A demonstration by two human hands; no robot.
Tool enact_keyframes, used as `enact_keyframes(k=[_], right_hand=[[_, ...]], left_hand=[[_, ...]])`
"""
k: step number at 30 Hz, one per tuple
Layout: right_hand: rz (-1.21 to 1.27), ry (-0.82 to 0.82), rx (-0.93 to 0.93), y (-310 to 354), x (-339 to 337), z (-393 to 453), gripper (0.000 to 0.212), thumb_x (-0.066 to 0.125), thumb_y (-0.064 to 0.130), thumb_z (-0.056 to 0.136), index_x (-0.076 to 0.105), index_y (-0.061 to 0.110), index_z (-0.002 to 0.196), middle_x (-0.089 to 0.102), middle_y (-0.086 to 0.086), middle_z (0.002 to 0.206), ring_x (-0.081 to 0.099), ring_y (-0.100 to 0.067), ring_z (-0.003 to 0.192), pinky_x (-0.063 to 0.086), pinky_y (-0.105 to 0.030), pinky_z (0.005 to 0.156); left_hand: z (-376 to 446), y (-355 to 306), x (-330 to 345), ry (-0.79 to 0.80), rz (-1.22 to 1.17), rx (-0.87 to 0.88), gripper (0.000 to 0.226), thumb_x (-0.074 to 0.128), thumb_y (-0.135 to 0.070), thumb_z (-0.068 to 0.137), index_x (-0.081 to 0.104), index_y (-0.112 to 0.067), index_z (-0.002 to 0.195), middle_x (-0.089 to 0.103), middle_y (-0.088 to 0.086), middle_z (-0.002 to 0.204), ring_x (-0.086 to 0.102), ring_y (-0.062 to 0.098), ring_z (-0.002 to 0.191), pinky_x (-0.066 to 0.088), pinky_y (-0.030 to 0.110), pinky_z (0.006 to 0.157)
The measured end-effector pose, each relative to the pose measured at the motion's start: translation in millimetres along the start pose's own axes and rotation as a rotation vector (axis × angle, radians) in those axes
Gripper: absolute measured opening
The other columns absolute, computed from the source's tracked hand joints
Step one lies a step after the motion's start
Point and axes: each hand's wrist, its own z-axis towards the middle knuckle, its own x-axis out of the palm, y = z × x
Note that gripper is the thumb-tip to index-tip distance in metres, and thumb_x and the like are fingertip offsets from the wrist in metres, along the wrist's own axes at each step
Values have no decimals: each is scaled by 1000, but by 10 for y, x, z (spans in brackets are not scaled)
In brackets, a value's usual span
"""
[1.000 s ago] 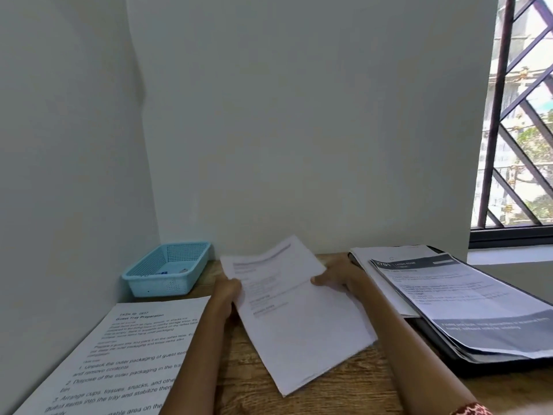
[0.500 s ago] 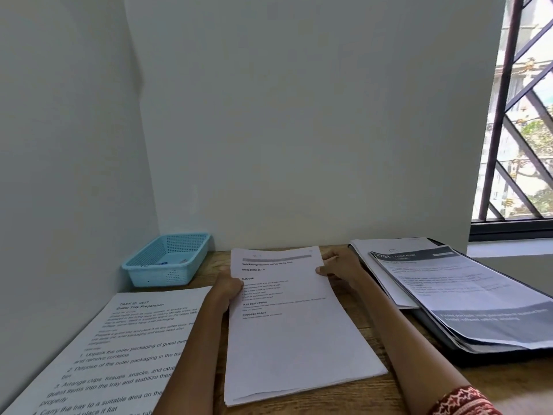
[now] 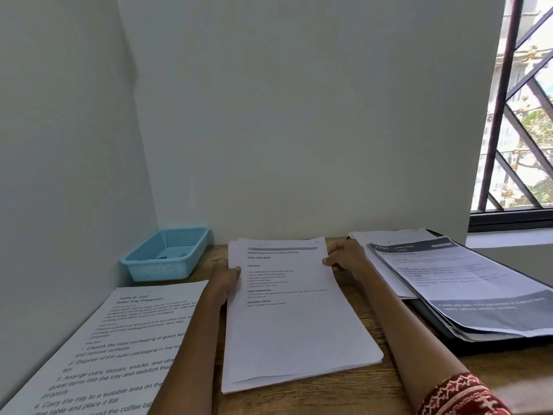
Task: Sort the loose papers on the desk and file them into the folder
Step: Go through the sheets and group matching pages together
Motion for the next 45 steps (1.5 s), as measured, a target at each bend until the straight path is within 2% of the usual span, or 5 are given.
enact_keyframes(k=[7,18,28,37,45], right_hand=[[-431,-117,-75,-129,-59,80,18,67,-7,71,55,7,68,58,-8,84,54,-24,79,29,-23,51],[-733,-149,-123,-115,1,57,46,51,-4,84,51,10,128,54,-10,129,48,-28,121,42,-29,86],[-714,308,-232,-24,195,37,47,79,41,73,64,18,110,51,4,108,49,-13,100,39,-25,84],[-738,329,-256,-137,190,68,46,69,44,82,59,21,120,49,-2,136,42,-20,127,33,-32,104],[-749,388,-280,-81,230,70,34,67,39,85,64,29,117,48,-1,138,39,-23,132,28,-47,110]], left_hand=[[59,14,-247,-235,-43,198,37,42,-3,96,49,-5,133,56,14,128,50,31,121,40,39,97],[144,49,-327,-327,-47,200,34,42,-8,98,48,-5,131,53,15,130,48,32,121,40,45,102],[94,-52,-349,-582,36,337,19,42,-9,98,55,2,106,60,20,114,55,36,104,41,38,79],[-181,-268,-664,-1093,-185,607,27,41,-7,97,57,3,116,65,22,110,59,38,100,40,35,75],[-116,-138,-1004,-1186,-719,298,26,38,-9,98,52,-1,118,59,12,122,61,16,103,50,17,79]])
